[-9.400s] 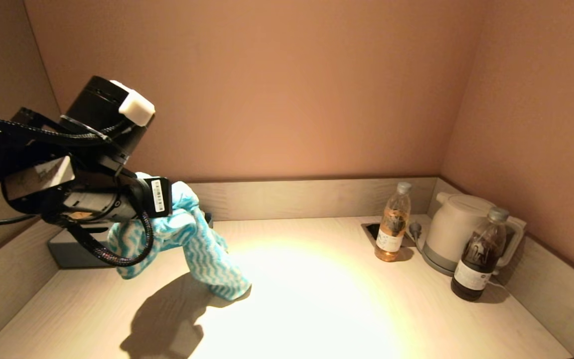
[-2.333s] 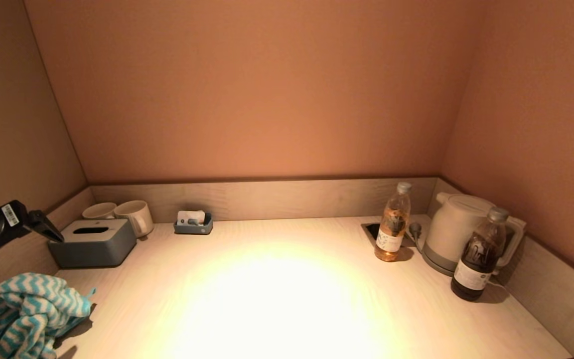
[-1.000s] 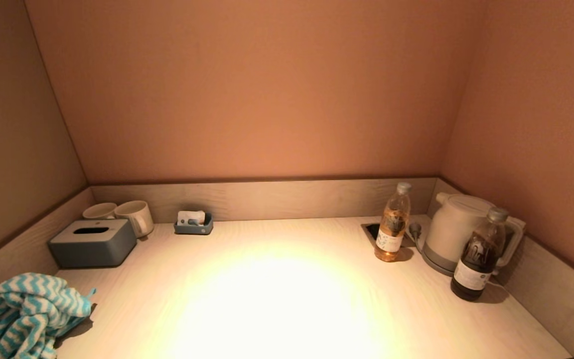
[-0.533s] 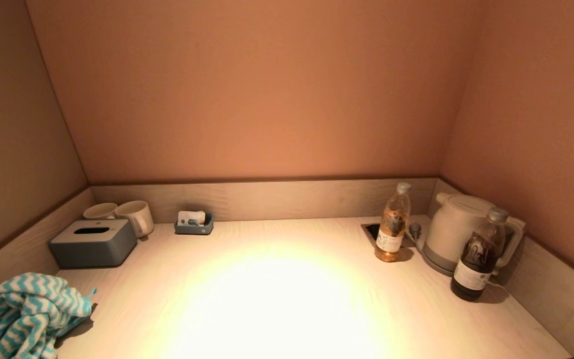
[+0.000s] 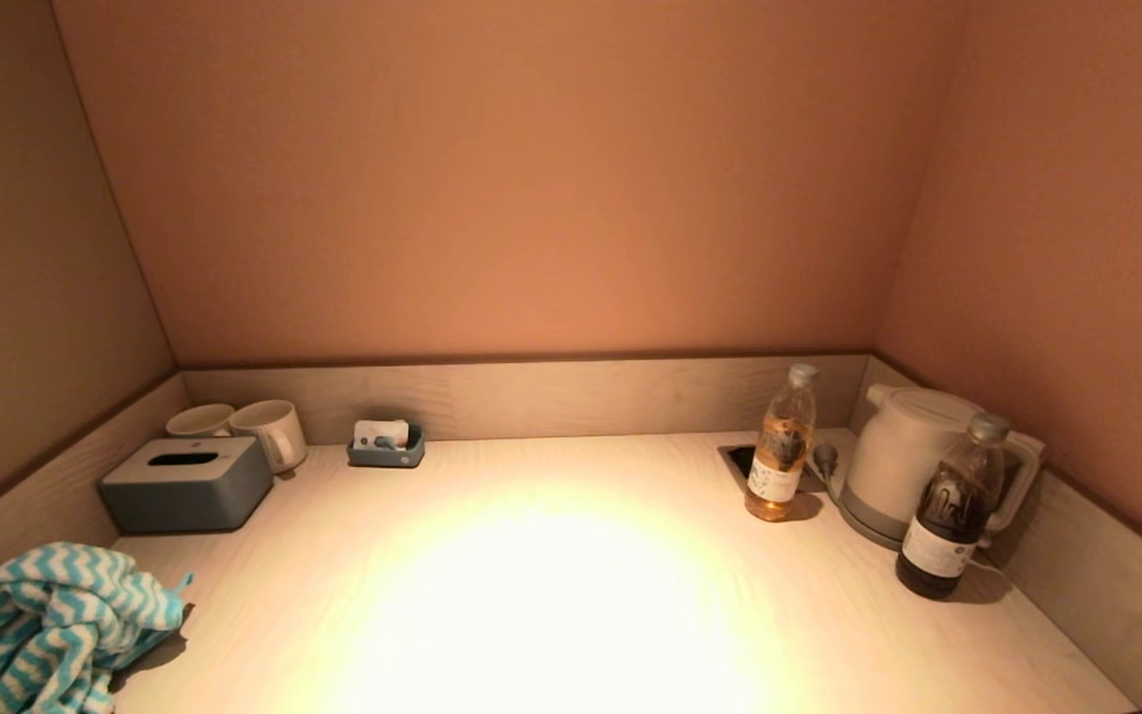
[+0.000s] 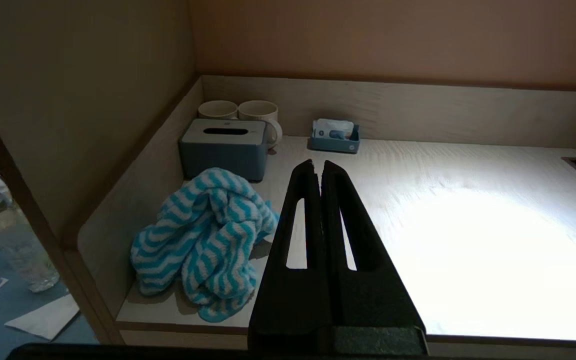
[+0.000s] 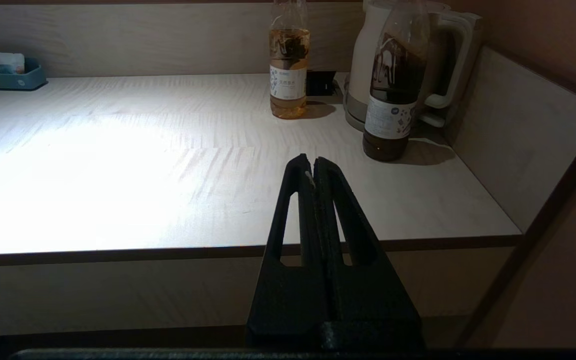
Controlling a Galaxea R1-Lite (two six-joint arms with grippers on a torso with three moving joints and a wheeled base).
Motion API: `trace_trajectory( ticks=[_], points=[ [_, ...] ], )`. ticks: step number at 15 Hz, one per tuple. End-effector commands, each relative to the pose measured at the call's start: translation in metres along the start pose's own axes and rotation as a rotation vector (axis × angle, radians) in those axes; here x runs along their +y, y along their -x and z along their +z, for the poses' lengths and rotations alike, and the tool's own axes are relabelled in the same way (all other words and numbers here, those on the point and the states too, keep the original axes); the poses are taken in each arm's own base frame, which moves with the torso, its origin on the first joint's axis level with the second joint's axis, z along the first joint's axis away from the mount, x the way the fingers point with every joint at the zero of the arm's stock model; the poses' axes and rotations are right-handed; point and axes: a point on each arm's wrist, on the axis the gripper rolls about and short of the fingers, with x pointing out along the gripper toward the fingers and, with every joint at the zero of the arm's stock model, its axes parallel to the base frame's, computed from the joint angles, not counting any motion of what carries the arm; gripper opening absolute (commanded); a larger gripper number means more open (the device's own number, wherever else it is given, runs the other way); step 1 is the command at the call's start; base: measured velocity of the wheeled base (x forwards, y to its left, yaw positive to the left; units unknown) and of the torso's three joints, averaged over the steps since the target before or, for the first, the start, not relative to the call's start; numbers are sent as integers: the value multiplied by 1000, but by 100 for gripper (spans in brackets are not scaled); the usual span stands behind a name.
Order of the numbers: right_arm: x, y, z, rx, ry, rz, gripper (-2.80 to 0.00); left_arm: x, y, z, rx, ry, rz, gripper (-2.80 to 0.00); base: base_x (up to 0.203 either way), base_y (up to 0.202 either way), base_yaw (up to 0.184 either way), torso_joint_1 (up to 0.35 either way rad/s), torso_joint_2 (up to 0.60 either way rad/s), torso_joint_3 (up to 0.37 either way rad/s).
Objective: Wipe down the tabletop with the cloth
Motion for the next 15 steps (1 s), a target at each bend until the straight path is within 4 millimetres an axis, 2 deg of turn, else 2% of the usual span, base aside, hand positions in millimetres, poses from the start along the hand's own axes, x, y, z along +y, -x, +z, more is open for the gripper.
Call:
trace_trajectory(
  ticks=[1, 5, 12, 15],
  points=[
    [0, 0, 0, 2, 0, 1, -280, 1, 10, -11, -34, 3, 19, -280, 0, 0, 0, 0, 0, 0],
    [0, 0, 0, 0, 0, 1, -280, 2, 14, -27, -47, 2, 48, -280, 0, 0, 0, 0, 0, 0],
    [0, 0, 0, 0, 0, 1, -280, 1, 28, -56, -108, -18, -76, -280, 0, 0, 0, 0, 0, 0],
    [0, 0, 0, 0, 0, 1, -280, 0, 22, -68, -78, -48, -142, -280, 0, 0, 0, 0, 0, 0]
  ],
)
